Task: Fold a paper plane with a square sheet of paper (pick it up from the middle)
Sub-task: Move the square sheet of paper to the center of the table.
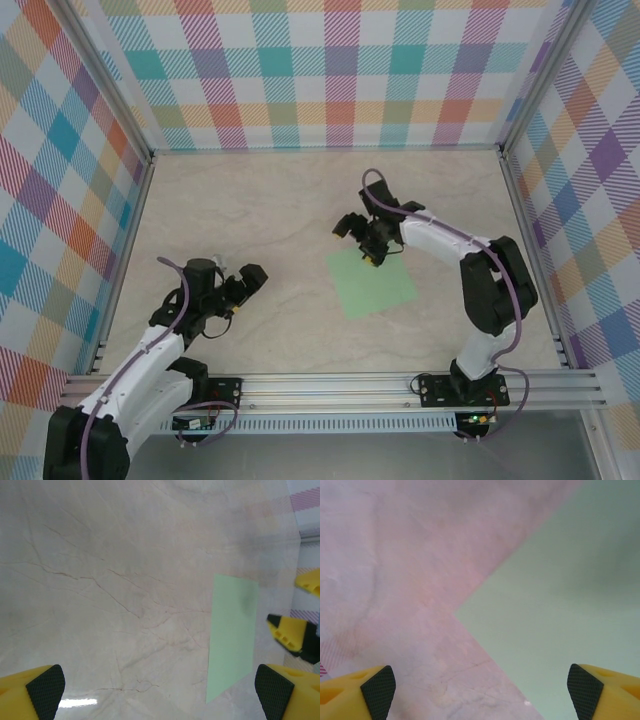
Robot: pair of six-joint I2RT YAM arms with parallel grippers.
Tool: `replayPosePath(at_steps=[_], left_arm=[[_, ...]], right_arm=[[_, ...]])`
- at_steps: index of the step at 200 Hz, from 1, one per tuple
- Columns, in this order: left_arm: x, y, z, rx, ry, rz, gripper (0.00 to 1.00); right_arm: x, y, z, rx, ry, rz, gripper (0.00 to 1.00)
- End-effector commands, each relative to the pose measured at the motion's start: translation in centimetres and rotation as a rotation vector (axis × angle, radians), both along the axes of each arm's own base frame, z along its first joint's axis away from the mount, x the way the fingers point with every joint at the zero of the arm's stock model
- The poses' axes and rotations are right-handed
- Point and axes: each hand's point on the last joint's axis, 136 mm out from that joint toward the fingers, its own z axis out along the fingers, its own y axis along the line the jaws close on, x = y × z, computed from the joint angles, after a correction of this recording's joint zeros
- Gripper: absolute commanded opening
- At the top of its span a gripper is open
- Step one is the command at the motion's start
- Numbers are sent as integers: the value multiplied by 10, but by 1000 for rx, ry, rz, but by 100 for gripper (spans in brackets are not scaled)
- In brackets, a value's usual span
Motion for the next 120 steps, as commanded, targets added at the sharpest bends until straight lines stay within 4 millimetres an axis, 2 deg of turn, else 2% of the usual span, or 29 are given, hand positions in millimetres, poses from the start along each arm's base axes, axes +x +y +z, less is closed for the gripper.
replayPosePath(at_steps=[1,24,48,67,98,120], left_arm=[[7,-29,15,9,-49,-113,100],[11,-58,13,67,-61,-194,100],[16,-81,7,110,-38,-254,100],[23,-89,5,134,-28,-269,100],[31,-99,6,129,-37,-272,100],[33,-98,7,149,-39,-267,100]], right_arm=[[-9,-41,5,-181,-52,217,91],[-12,-50,-11,-123,-22,308,87],[-20,-47,-21,-55,-11,392,86],[-27,-42,-32,-21,11,431,86],[-31,-39,-59,8,87,376,86],[-31,-41,-73,6,118,314,86]])
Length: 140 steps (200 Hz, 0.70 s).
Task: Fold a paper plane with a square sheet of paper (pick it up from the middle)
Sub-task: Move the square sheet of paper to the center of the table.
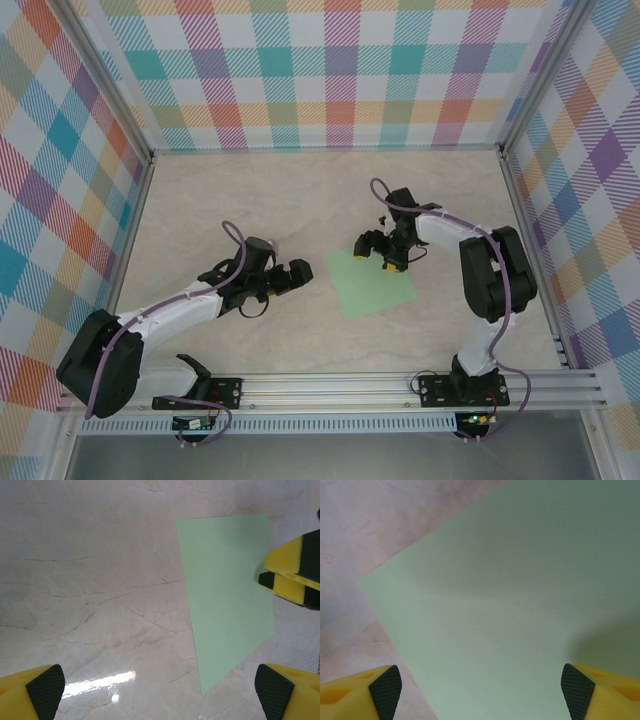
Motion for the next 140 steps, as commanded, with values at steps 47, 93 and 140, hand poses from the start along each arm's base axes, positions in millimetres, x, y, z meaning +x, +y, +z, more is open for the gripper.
replayPosePath(at_steps=[47,93,140], left_arm=[[17,10,18,62,-116,49,100],[22,22,24,108,-157,93,100],[27,22,35,133,-230,58,100]], right_arm=[[-18,-14,-44,-81,157,-357,86],[-18,12,-33,-79,136,-443,87],[1,5,16,-149,-75,-249,93]])
